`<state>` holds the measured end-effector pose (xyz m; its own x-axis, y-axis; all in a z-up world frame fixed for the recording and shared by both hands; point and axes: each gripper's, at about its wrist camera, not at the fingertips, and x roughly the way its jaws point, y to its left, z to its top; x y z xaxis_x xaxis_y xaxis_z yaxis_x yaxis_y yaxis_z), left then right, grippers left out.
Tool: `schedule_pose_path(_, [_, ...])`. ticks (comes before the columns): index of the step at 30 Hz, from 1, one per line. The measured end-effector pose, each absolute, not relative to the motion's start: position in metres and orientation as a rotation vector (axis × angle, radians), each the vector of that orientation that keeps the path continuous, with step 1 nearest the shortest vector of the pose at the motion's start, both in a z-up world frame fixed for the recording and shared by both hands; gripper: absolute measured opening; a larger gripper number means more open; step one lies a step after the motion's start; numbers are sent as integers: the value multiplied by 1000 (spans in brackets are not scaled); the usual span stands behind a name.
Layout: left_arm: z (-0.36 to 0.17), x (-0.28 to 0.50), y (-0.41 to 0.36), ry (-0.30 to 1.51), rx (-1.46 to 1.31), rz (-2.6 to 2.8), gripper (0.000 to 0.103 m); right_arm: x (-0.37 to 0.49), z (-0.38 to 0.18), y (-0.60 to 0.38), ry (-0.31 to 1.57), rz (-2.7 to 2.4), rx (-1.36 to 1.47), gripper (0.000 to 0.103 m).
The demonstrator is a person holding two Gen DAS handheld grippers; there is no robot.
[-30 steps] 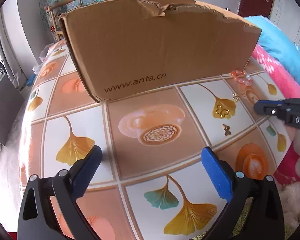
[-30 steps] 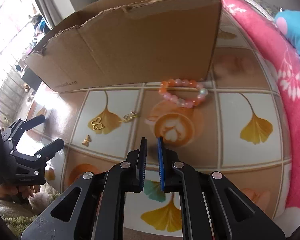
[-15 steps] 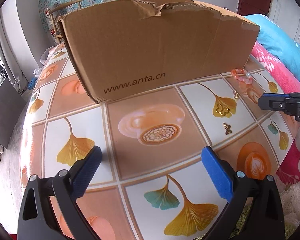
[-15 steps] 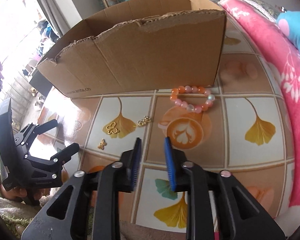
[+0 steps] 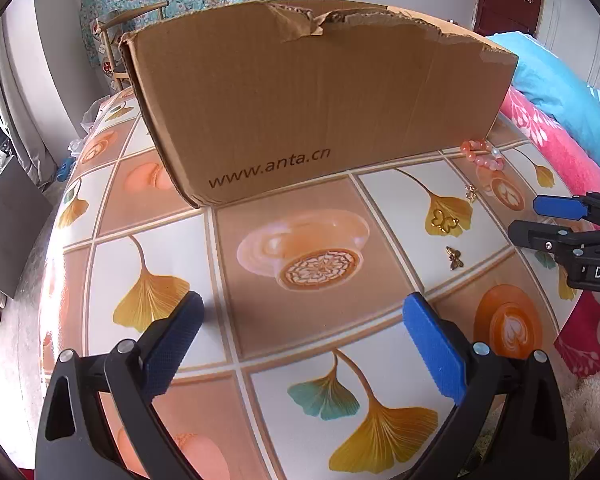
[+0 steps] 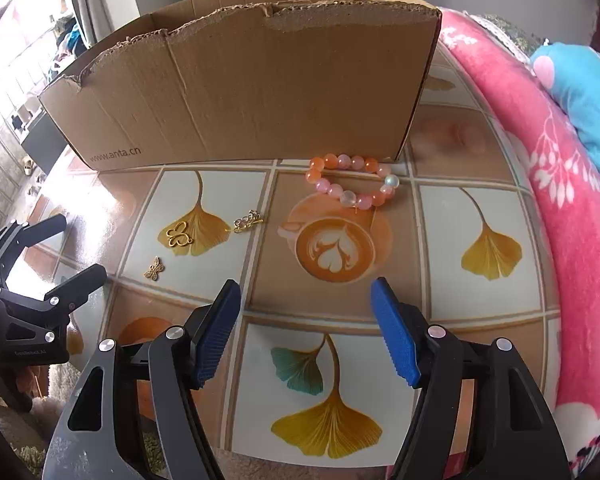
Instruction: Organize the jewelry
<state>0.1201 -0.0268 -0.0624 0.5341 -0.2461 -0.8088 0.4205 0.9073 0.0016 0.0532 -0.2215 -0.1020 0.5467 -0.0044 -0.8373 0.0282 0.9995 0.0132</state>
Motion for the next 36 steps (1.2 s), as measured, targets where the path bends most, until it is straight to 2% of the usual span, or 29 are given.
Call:
schedule_pose_path(12, [-62,120,-27,928,203,-390,98,59,-108,-223,970,-59,28,70])
schedule_pose_path(14, [-62,120,-27,929,205,-391,98,58,-108,-221,971,-60,28,75])
schedule_pose_path(24, [-62,121,-28,939,212,-397,98,58,-109,-214,988,-66,23,87])
schedule_pose_path(26, [-62,121,-28,940,213,-399,98,57,-111,-212,990,-63,18,94])
schedule_pose_path(36, [-63,123,-29,947,224,-414,99,52,-112,-205,991,-70,25,95])
